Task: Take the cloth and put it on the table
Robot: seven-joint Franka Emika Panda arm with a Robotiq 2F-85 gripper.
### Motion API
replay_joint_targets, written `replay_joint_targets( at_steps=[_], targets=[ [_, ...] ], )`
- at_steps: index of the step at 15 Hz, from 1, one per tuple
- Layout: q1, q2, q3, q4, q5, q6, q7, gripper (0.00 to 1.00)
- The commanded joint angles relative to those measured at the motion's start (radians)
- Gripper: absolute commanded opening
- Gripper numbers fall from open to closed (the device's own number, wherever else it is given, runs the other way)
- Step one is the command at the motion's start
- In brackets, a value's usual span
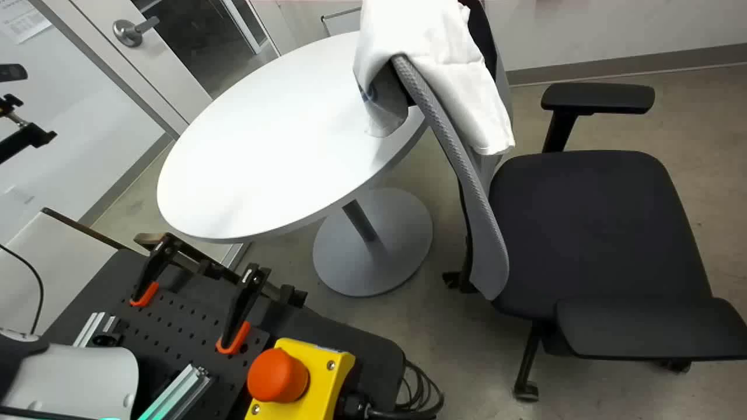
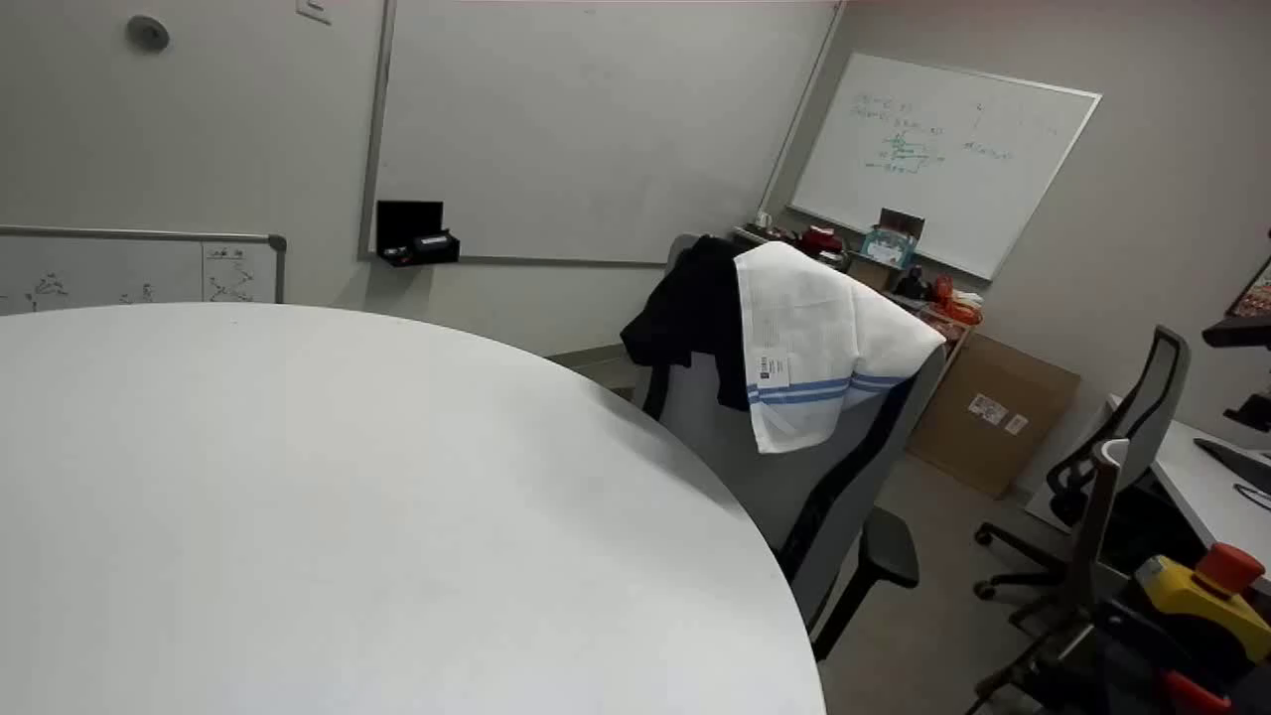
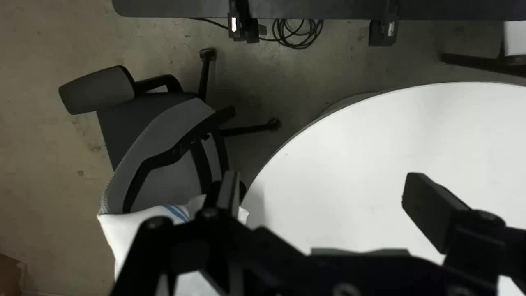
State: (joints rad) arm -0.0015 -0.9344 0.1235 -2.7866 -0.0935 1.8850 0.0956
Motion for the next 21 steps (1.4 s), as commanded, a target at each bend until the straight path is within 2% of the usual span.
replay_joint_targets(
  at_steps=[1, 5, 11, 16, 21],
  targets=[
    [0.010, 0.002, -0.008, -0.003, -0.007, -0.003, 0.007, 1.00],
    [-0.050, 0.048, -0.044, 0.003, -0.075, 0.100, 0.003, 1.00],
    [-0.191, 0.182, -0.100, 0.011, -0.208, 0.389, 0.036, 1.00],
    [-0.302, 0.335, -0.129, 0.026, -0.191, 0.628, 0.137, 1.00],
    [-0.389, 0.528, -0.110, 0.066, -0.204, 0.850, 0.224, 1.00]
  ],
)
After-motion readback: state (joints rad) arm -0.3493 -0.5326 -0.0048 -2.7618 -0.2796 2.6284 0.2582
